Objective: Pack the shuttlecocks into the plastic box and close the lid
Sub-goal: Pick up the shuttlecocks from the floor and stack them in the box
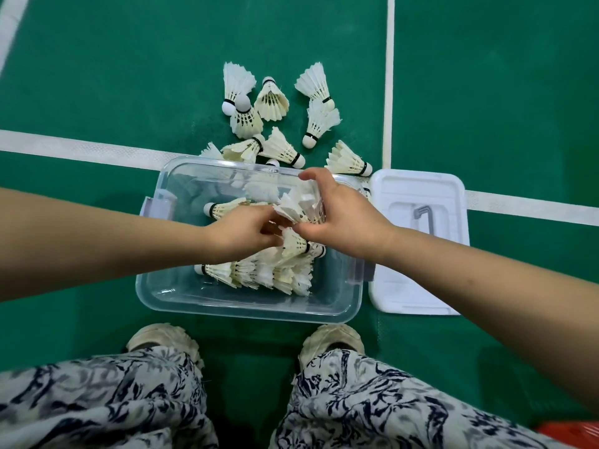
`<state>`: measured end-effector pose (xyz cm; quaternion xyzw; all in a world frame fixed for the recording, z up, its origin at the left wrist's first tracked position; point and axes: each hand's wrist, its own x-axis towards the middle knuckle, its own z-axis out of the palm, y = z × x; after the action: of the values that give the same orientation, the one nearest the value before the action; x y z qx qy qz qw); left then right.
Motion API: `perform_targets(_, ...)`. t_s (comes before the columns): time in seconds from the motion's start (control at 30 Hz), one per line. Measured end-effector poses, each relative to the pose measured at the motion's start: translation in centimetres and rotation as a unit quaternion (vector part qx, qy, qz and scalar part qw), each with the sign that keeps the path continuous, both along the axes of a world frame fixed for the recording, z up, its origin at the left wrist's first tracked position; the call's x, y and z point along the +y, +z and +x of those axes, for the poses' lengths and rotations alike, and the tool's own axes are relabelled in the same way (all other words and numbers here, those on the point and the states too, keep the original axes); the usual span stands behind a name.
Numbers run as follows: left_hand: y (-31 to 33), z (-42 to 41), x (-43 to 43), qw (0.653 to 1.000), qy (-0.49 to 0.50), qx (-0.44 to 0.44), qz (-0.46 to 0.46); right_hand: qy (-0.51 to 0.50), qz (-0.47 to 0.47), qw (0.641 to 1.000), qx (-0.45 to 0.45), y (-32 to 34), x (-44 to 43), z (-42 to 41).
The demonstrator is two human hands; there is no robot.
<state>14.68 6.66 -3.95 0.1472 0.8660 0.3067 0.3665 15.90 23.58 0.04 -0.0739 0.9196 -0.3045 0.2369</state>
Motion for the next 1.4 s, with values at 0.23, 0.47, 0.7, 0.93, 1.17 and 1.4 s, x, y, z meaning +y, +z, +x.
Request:
perform_targets(0.23, -0.5, -0.8, -0.7, 0.996, -0.069, 0.030, -0.048, 0.032, 0.035, 0.999, 0.020, -0.1, 0.3, 0.1)
perform_targets(0.47, -0.4, -1.2, -0.8, 0.998, -0.035, 0.001, -0.043, 0.123, 0.109, 0.986, 0.028, -0.8, 0.4, 0.4)
perform_targets(0.7, 0.8, -1.5, -2.6, 0.999, 0.051, -0.003, -0.013, 0.063, 0.035, 0.997, 0.006, -0.3, -0.8, -0.2)
perform_targets(0.93, 1.9, -1.0, -5.1, 0.983, 0.170, 0.054, 0.033, 0.068, -0.029, 0.997, -0.013, -0.3, -4.0, -0.5)
perform_targets(1.17, 1.4, 1.2, -6.4, 0.987, 0.097, 0.127, -0.030, 0.181, 0.012, 0.983, 0.004, -1.6, -5.8, -0.2)
perform_targets(1.4, 1.1, 0.7, -5.9, 0.995, 0.077, 0.063, -0.024, 0.257, 0.136, 0.957, -0.004, -3.8, -5.8, -0.6)
